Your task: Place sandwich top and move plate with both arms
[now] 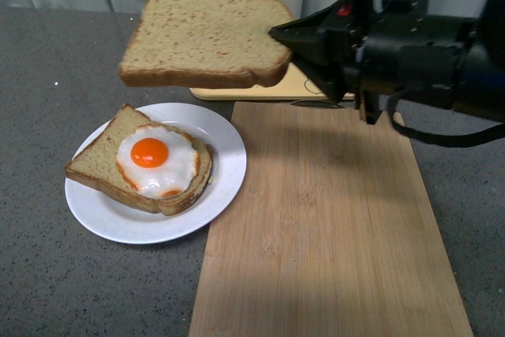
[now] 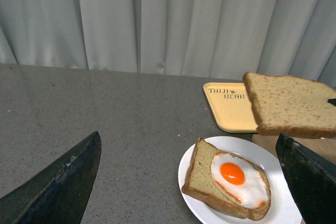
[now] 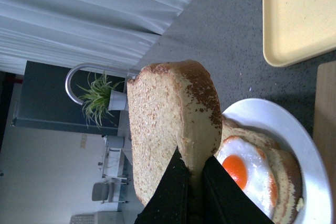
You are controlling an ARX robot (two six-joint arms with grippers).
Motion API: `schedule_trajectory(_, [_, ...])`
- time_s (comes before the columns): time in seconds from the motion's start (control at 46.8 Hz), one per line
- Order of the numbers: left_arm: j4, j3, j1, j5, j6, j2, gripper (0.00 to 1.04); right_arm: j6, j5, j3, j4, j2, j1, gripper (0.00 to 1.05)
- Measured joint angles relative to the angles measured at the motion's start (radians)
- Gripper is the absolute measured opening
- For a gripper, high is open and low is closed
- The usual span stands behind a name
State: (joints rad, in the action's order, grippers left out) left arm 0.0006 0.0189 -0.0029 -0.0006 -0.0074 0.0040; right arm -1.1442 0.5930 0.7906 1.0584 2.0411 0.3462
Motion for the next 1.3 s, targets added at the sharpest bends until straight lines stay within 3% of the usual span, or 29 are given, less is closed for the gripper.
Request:
schedule_trajectory(0.278, [0.0,0.0,0.0,0.0,0.0,0.0,0.98,-0.129,-0.12,0.089,-0.019,0.13,0.159,0.02])
schedule_trajectory(0.769, [0.0,0.0,0.0,0.0,0.0,0.0,0.98,-0.164,-0.134,0.162,-0.118,0.225,0.205,0.02])
schedule_trajectory(1.047, [0.0,0.0,0.0,0.0,0.0,0.0,0.98,-0.067,-0.236,0.065,-0.197,0.134,0.191,0.56])
schedule_trajectory(1.24, [0.0,0.0,0.0,0.0,0.0,0.0,0.98,0.237,-0.482,-0.042,-0.384,-0.089,0.155,0.93])
schedule_trajectory(1.304, [0.0,0.0,0.0,0.0,0.0,0.0,0.98,0.332,-0.549,-0.081,-0.397,-0.14,0.141,0.97])
